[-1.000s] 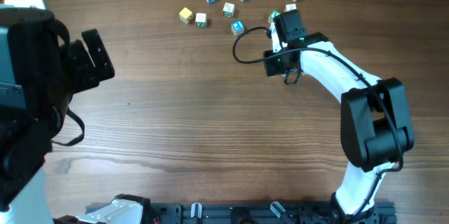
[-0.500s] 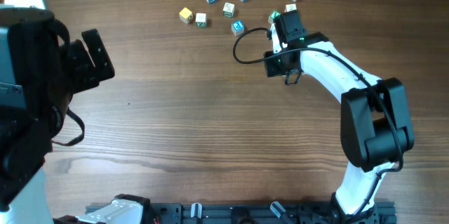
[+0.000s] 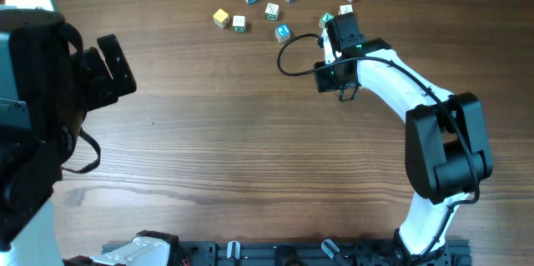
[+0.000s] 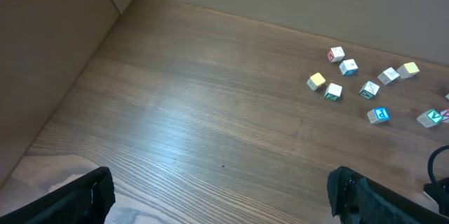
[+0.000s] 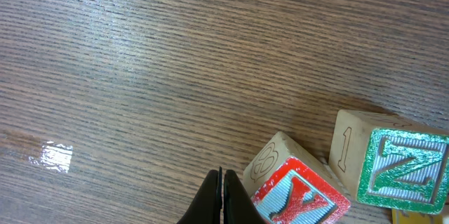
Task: Form a circle
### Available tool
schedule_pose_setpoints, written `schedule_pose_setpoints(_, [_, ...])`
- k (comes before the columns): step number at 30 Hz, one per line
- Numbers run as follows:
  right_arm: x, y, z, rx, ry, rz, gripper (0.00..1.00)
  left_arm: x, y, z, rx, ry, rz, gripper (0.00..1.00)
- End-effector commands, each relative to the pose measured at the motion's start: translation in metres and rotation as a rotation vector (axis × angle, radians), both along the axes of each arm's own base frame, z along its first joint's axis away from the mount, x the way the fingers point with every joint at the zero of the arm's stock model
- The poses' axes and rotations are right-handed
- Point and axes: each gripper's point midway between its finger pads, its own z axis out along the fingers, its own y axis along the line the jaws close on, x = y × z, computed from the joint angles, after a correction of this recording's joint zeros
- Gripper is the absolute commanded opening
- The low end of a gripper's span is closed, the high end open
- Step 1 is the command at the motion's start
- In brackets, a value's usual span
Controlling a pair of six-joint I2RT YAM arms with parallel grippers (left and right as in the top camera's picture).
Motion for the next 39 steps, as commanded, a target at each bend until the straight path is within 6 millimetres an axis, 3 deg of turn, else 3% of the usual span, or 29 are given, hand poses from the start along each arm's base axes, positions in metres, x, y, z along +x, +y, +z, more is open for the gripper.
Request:
schedule_pose_setpoints(1, [0.003,-0.002,-0.003,-0.022,-0.002,0.016,0.04,0.0,0.004,0.001,0.012,-0.001,0.015,1.0])
schedule_pose_setpoints(14, [0.017,0.003,0.002,-0.005,-0.063,0.014,0.05,0.0,0.004,0.001,0.012,-0.001,0.015,1.0])
schedule_pose_setpoints(18, [0.015,-0.007,0.001,-0.057,-0.059,-0.001,0.04,0.0,0.004,0.001,0.012,-0.001,0.015,1.0])
schedule_pose_setpoints(39, [0.01,-0.008,-0.001,-0.063,-0.038,0.0,0.05,0.0,0.004,0.001,0.012,-0.001,0.015,1.0])
